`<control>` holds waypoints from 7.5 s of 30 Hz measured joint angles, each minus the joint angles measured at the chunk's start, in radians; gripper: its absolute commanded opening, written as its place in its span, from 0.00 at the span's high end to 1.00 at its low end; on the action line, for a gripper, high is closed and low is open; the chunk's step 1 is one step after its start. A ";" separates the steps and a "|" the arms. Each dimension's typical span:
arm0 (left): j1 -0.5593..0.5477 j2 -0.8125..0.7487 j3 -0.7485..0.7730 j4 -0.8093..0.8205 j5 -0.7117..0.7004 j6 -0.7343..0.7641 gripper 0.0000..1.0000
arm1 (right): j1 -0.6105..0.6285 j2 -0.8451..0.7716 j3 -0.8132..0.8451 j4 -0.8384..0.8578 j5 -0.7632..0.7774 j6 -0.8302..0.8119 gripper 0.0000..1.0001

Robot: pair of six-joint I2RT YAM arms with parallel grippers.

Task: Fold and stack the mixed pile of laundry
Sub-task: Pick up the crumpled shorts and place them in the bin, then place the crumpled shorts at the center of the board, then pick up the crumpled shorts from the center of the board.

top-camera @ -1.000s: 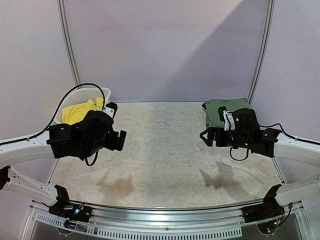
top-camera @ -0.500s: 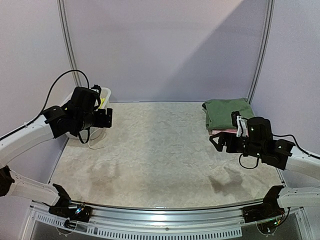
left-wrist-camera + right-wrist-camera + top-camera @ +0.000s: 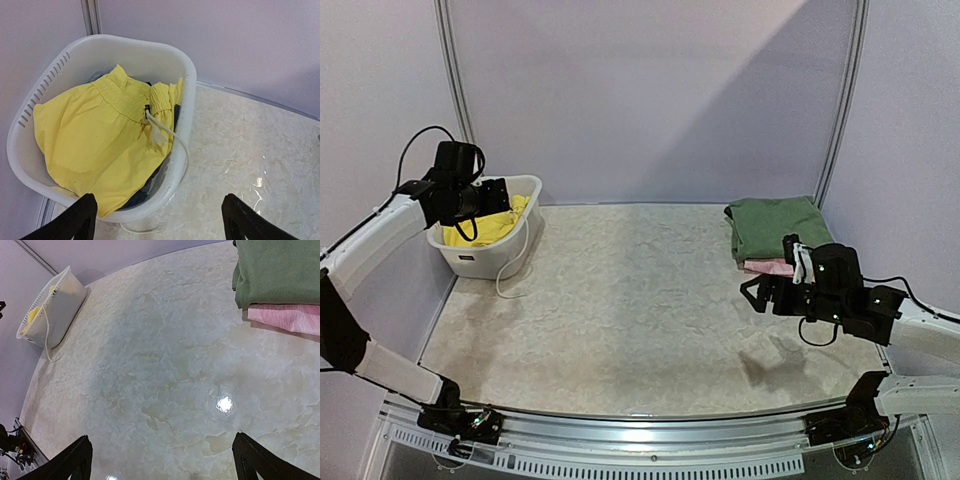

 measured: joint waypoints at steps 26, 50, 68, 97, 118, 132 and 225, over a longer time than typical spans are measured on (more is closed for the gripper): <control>0.213 0.714 0.561 -0.044 0.396 -0.074 0.40 | 0.000 -0.158 -0.027 -0.173 -0.003 0.084 0.01; 0.232 0.647 0.466 0.002 0.393 -0.093 1.00 | 0.000 -0.205 -0.038 -0.238 0.002 0.100 0.01; 0.085 0.219 0.412 0.005 0.271 -0.021 1.00 | 0.000 -0.158 -0.033 -0.227 0.004 0.090 0.01; -0.723 0.087 0.251 0.031 0.285 0.066 1.00 | 0.000 -0.298 0.095 -0.334 0.189 0.029 0.01; -1.001 0.284 0.031 0.201 0.186 -0.015 0.00 | 0.001 -0.280 0.055 -0.327 0.266 0.044 0.01; -0.865 -0.100 -0.378 0.150 -0.077 -0.072 0.01 | 0.001 0.049 0.026 -0.109 0.040 0.045 0.01; 0.038 0.246 -0.792 1.020 0.449 -0.382 1.00 | 0.013 0.666 0.066 0.368 -0.252 0.110 0.02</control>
